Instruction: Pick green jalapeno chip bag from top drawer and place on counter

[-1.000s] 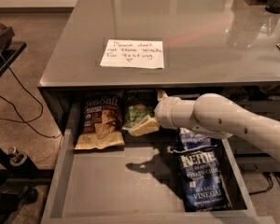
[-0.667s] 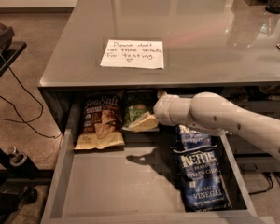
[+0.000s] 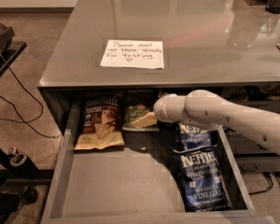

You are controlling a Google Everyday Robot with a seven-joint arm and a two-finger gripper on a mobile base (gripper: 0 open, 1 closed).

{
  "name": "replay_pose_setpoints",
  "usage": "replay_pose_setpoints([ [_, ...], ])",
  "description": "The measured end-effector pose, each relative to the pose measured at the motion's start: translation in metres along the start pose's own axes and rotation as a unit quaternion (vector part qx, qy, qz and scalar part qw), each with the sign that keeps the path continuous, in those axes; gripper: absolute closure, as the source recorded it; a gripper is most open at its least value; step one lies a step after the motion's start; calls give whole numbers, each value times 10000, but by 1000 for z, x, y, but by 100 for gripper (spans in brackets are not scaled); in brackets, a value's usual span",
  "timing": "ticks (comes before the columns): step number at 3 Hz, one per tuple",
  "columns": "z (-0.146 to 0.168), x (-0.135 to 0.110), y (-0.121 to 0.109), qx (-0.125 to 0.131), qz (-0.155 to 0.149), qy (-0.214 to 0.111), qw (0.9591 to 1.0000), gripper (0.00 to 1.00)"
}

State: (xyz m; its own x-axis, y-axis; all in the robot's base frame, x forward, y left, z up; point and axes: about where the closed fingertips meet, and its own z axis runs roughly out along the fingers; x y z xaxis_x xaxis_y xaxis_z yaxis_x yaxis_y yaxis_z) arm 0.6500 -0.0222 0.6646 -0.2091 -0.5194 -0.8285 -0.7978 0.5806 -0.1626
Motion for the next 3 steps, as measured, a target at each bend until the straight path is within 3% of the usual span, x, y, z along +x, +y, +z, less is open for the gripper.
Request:
replay_pose_setpoints([
  [3, 42, 31, 9, -183, 271, 915, 9953, 0],
])
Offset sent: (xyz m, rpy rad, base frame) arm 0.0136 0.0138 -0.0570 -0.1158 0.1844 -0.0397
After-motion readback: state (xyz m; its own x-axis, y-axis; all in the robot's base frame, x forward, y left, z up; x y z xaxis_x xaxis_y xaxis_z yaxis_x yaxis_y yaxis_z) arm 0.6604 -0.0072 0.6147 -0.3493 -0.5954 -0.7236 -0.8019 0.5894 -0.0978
